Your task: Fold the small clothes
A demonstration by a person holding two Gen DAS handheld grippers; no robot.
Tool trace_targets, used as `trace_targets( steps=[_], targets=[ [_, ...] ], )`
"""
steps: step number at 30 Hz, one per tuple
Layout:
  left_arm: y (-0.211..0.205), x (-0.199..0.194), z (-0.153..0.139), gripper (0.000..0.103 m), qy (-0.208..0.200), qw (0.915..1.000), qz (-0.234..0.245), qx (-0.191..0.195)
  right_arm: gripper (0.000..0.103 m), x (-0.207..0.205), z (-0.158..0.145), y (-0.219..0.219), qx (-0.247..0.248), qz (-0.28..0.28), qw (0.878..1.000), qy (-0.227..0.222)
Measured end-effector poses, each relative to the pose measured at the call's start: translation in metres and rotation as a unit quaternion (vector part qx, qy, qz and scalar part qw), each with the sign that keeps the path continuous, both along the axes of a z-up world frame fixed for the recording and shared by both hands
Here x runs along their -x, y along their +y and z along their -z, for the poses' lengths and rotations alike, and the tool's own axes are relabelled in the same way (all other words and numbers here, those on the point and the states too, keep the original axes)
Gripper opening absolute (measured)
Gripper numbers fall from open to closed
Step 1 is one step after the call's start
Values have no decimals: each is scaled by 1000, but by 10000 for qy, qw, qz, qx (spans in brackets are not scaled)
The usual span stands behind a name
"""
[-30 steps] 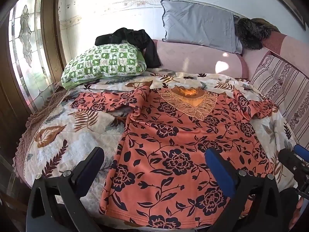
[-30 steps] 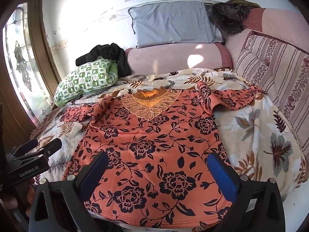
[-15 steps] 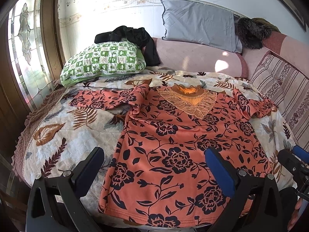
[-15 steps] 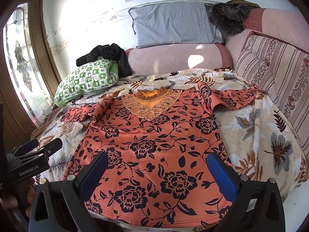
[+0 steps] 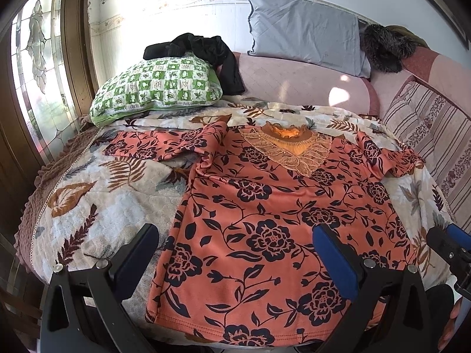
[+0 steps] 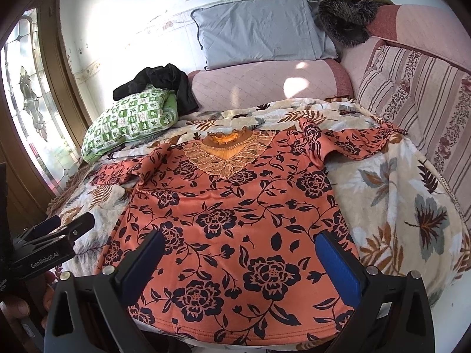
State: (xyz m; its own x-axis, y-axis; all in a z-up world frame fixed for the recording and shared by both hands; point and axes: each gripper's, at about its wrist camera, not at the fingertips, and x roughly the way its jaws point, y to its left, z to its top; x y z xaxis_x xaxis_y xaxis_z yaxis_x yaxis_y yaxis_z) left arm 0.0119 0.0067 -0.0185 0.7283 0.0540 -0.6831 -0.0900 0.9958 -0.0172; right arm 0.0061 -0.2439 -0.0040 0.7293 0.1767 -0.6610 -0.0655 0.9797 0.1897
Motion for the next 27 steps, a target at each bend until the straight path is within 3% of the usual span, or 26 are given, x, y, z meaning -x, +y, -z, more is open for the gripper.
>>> trace_targets(
  steps=[16,23,27],
  targets=[
    [-2,-12,11,103,127,9999,8,-24,103,-10,11,-12,-232,65,9996,143],
    [1,-23,25,103,271,9996,-17,-12,103,-21,24,-25,-574,84,9978,306],
    [5,-30,34,103,340,9994,-47,56,103,-44,25,-57,-1266,146,9910,420]
  ],
)
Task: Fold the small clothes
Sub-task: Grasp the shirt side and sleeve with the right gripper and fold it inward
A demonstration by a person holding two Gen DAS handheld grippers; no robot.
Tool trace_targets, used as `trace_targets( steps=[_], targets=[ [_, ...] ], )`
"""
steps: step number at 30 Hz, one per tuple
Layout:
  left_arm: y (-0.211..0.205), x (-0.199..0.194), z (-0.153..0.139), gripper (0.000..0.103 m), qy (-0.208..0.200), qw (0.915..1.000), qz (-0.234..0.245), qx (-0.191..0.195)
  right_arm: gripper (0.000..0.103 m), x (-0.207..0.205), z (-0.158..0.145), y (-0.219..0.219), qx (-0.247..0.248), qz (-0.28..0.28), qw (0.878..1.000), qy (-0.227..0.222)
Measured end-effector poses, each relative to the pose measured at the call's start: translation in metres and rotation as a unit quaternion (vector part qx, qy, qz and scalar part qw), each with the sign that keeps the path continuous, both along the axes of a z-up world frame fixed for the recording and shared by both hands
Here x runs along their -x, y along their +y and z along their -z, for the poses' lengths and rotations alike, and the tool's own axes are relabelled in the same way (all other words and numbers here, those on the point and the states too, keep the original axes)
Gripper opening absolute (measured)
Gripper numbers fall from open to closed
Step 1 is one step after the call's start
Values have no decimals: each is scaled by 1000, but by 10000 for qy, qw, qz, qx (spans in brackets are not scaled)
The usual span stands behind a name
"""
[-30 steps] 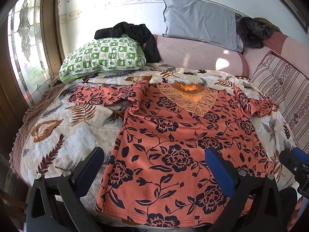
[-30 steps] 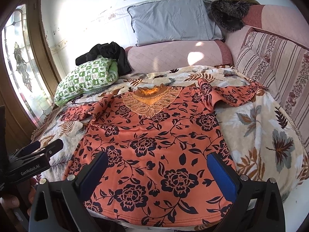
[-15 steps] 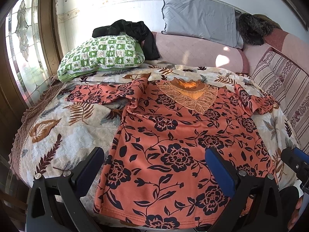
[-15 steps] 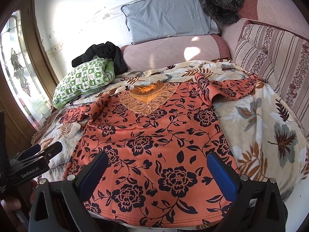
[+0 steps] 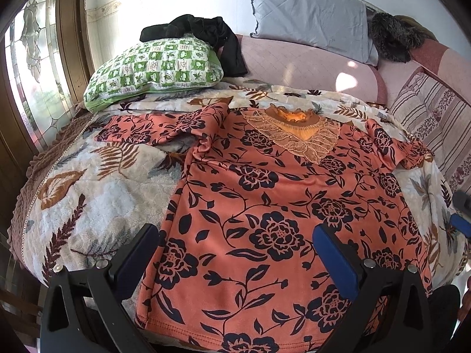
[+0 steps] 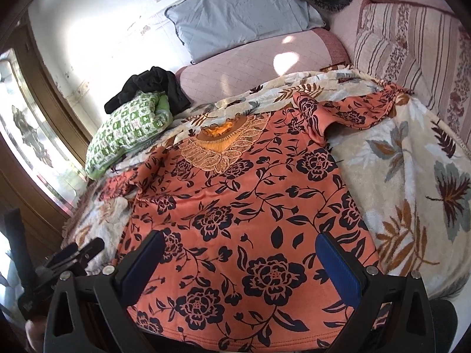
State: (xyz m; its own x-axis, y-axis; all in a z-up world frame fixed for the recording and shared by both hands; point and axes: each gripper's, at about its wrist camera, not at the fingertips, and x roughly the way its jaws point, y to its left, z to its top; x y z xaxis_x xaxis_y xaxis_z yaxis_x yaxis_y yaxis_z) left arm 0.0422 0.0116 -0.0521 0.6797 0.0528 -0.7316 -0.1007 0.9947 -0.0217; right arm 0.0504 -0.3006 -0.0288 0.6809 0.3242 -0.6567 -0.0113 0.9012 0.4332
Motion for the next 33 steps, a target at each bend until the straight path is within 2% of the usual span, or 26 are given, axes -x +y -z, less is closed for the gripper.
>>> trace_targets(
  steps=[3,5,9,13,15,19,20,21,23,28,29,30,32,33],
  targets=[
    [2,-8,8,103,55,10000,6,3,103,-29,-7,-49,-695,319,9970,-76],
    [4,-13,16,103,107,9999,4,-22,103,-53,-7,-95,-1212,691,9901,-163],
    [10,-28,32,103,237,9997,-67,34,103,-106,11,-203,-2274,1642,9597,-168],
    [11,-46,47,103,352,9993,-128,-4,103,-165,38,-298,-2728,2376,9323,-22],
    [9,-55,53,103,403,9991,-131,-64,100,-190,51,-333,-2705,2672,9249,53],
    [7,-72,63,103,518,9984,-133,-161,90,-239,69,-373,-2709,2816,9204,153],
    [7,-76,65,103,540,9983,-133,-162,85,-249,72,-380,-2638,2895,9199,179],
    [6,-80,67,103,552,9982,-135,-172,76,-259,76,-386,-2519,2960,9212,211],
    [7,-85,69,103,558,9981,-147,-193,69,-279,83,-395,-2361,2990,9240,327],
    [10,-88,75,103,602,9979,-151,-188,64,-309,102,-401,-1994,3103,9259,820],
    [11,-88,75,103,600,9979,-153,-189,55,-313,105,-400,-1942,3103,9260,927],
    [13,-88,76,103,605,9979,-171,-180,29,-316,104,-397,-1766,3076,9297,990],
    [19,-85,74,103,556,9982,-196,-129,10,-324,93,-387,-1302,2968,9404,1032],
    [22,-83,72,103,495,9984,-222,-134,5,-327,82,-380,-1152,2847,9472,921]
  ],
)
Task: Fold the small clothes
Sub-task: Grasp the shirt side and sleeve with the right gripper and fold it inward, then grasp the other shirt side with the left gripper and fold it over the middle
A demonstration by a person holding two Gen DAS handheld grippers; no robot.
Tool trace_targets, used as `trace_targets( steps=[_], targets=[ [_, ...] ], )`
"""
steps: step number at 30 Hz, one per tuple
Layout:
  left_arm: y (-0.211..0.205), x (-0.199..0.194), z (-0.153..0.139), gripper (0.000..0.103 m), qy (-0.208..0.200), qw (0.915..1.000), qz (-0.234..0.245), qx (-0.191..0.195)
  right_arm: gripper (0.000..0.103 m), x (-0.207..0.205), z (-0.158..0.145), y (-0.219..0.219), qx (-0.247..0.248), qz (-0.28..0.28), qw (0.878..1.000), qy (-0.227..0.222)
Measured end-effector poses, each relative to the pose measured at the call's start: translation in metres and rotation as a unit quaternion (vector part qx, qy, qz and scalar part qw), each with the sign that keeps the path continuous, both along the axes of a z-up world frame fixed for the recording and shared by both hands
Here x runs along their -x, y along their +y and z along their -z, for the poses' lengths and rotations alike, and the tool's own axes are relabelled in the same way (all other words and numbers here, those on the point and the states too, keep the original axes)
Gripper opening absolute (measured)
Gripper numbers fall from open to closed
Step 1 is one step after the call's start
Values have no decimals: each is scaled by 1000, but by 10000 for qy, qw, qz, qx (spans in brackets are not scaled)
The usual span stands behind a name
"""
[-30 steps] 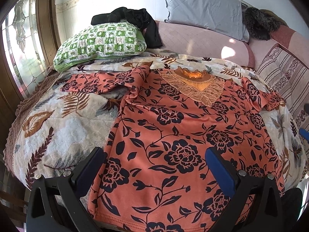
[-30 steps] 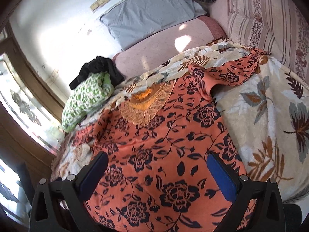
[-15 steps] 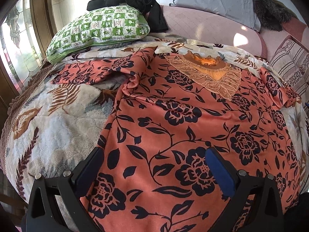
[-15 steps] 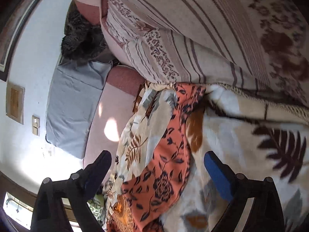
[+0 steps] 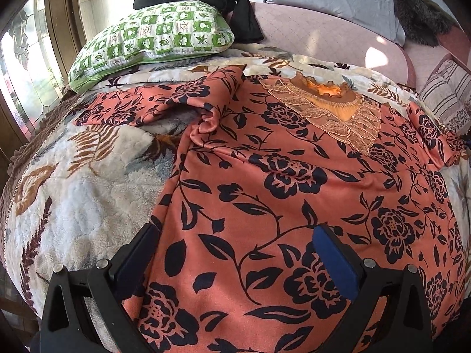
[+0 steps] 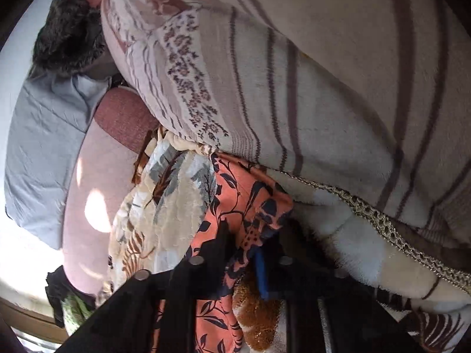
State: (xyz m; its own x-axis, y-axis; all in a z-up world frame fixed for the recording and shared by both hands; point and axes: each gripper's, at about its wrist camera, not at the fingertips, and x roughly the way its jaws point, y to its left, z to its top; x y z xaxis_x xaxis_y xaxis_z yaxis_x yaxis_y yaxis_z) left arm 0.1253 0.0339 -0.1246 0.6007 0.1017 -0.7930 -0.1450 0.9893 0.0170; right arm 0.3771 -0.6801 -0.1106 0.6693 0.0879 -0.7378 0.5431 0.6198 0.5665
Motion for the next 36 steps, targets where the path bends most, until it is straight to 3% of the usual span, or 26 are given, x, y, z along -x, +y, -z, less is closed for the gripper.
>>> trace_targets(
  steps=[2,6,11,14,17,19,20,21,23,25,33,36],
  targets=[
    [8,4,-4,103,-86,9999,-57,34,5,-4,-33,26,495,-306,9980,-228],
    [26,16,-11,103,-293,9992,-181,179,5,-1,-113,106,833,-1098,9840,-1128],
    [53,41,-21,103,-609,9970,-357,319,5,28,-190,256,820,-2216,9486,-2104],
    [72,56,-21,103,-686,9954,-502,451,5,49,-193,354,679,-2775,9302,-2303],
    [91,66,-15,103,-644,9944,-635,555,12,56,-150,443,483,-3360,9186,-2022],
    [100,72,-11,103,-626,9938,-696,606,56,55,-99,494,420,-3789,9117,-1534],
    [103,74,-10,103,-598,9937,-725,618,101,56,-71,515,562,-3937,9095,-1206],
    [106,77,-9,103,-606,9933,-736,648,102,61,-45,527,627,-4004,9097,-907],
    [112,82,-9,103,-646,9926,-781,670,102,72,-5,532,256,-4114,9099,-456],
    [114,82,-9,103,-664,9919,-797,733,102,88,8,514,140,-3986,9162,-390],
    [91,75,-5,103,-563,9957,-451,579,102,107,-15,378,-49,-3042,9511,-528],
    [87,70,-1,103,-459,9965,-427,545,102,98,-14,320,-902,-2641,9575,-722]
  ],
)
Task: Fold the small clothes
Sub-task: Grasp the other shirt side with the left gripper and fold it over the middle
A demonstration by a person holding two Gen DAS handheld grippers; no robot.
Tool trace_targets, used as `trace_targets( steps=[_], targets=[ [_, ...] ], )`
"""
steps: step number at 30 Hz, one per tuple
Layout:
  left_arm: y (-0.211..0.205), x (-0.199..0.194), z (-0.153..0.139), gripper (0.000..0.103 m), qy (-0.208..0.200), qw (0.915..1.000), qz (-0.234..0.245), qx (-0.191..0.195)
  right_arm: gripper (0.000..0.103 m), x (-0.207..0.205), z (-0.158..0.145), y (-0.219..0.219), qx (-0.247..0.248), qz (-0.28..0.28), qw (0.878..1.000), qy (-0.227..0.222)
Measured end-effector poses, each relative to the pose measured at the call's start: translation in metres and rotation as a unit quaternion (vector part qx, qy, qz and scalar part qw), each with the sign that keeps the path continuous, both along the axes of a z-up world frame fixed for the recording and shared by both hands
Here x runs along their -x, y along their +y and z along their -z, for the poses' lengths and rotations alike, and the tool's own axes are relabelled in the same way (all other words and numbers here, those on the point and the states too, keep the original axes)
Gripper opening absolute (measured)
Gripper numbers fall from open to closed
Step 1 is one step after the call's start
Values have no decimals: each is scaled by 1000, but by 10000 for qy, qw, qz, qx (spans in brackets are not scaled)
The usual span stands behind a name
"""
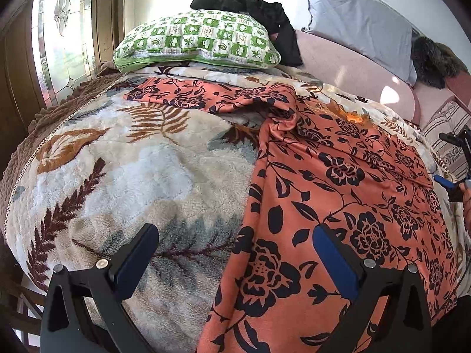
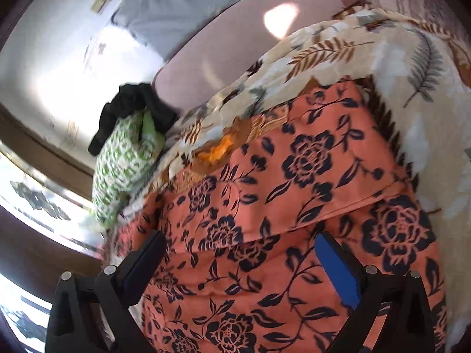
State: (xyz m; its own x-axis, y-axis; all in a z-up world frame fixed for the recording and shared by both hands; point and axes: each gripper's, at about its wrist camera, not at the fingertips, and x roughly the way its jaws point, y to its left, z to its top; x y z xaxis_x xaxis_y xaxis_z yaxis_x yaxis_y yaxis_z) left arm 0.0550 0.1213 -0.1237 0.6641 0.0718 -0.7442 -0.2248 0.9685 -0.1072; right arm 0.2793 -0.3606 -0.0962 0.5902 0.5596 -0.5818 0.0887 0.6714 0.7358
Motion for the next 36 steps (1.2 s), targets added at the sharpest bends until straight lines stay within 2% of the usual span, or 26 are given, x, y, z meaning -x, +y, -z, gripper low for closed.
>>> trace_targets(
  steps=[3,4,6,7,8,9,11,14,17,20,22,24,26,28,33,35,36],
  targets=[
    [-2,-5,3,103,100,9999,11,20,102,-25,20,-29,-932,-109,9955,141],
    [-2,-6,4,103,129,9999,17,10,102,-34,30,-36,-1077,-114,9939,214],
    [-1,-9,3,103,177,9998,13,76,102,-48,52,-59,-634,405,9959,506],
    [2,-10,1,103,187,9997,-12,125,100,-47,66,-74,-867,749,9913,646],
    [6,-12,-1,103,169,9997,-42,172,99,-44,70,-81,-1258,870,9862,626],
    [10,-14,-4,103,137,9996,-61,233,100,-40,62,-81,-1214,808,9879,524],
    [23,-24,-10,103,79,9987,-83,490,101,-27,30,-66,-562,500,9970,169],
    [55,-49,-22,103,-61,9950,-272,960,101,4,3,-35,-258,-164,9992,-268],
    [102,-84,-27,103,-264,9830,-548,1732,101,40,3,-3,19,-707,9970,-314],
    [155,-128,-13,103,-204,9614,-986,2560,101,65,21,18,214,-900,9955,-202],
    [188,-156,0,103,-170,9490,-1337,2851,101,78,35,23,302,-868,9957,-113],
    [216,-178,11,103,-186,9390,-1702,2982,101,84,47,25,291,-853,9959,8],
    [237,-195,21,103,-212,9323,-1928,3052,101,88,48,26,390,-894,9952,-99],
    [250,-208,32,97,-174,9245,-2058,3204,101,88,49,26,423,-943,9946,-122],
    [263,-227,37,94,-358,9230,-2124,3189,101,87,50,25,426,-933,9946,-167],
    [268,-231,38,81,-418,9195,-2169,3252,101,89,50,26,501,-957,9939,-200],
    [270,-232,42,79,-393,9184,-2218,3254,101,89,50,27,524,-958,9938,-214]
  ],
)
